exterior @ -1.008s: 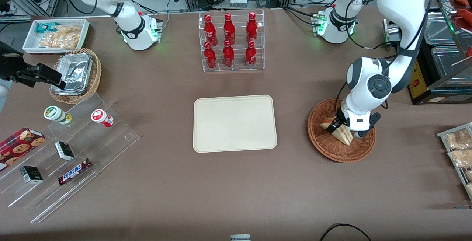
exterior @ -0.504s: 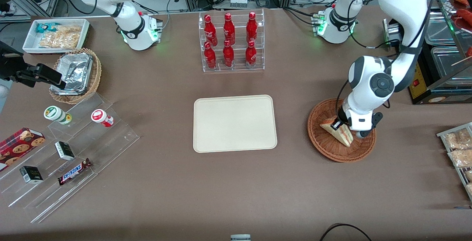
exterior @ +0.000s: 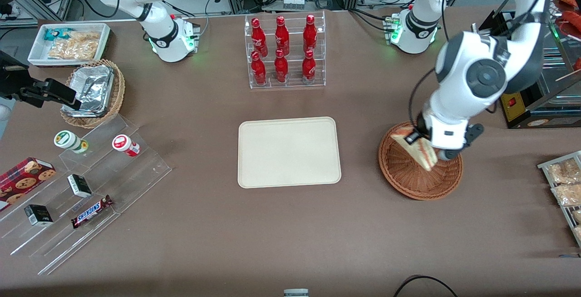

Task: Place sandwich from basket to tray
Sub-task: 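Carry the sandwich with the left gripper over the cream tray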

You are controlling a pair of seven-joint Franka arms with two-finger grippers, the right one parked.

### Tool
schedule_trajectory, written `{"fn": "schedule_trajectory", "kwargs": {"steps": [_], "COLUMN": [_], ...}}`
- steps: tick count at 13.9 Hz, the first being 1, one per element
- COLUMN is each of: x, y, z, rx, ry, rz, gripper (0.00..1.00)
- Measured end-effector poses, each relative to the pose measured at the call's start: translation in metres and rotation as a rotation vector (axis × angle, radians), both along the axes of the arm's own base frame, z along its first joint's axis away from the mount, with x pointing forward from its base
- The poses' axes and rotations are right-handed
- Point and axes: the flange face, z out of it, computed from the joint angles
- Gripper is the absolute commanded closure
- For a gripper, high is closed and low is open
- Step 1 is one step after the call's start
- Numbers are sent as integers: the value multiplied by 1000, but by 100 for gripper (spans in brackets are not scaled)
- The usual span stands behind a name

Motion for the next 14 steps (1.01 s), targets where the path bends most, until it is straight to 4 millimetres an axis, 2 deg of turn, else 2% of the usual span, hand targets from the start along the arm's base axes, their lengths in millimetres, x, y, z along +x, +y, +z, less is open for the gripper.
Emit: {"fn": "schedule_trajectory", "kwargs": {"steps": [2,5,7,9,12,14], "x": [-10,-21,-23,-27,-47,-59], "y": [-48,-121,-162,-196,-245,-271], "z": [1,-13,-27,-48,-79,-99], "rx": [-25,-66,-78,-95,-116,-120], "ry": [1,19,9,-18,-55,-86], "rz": [-85,-225,-309,-364,-462,-526], "gripper": [84,83,84,83,82,81]}}
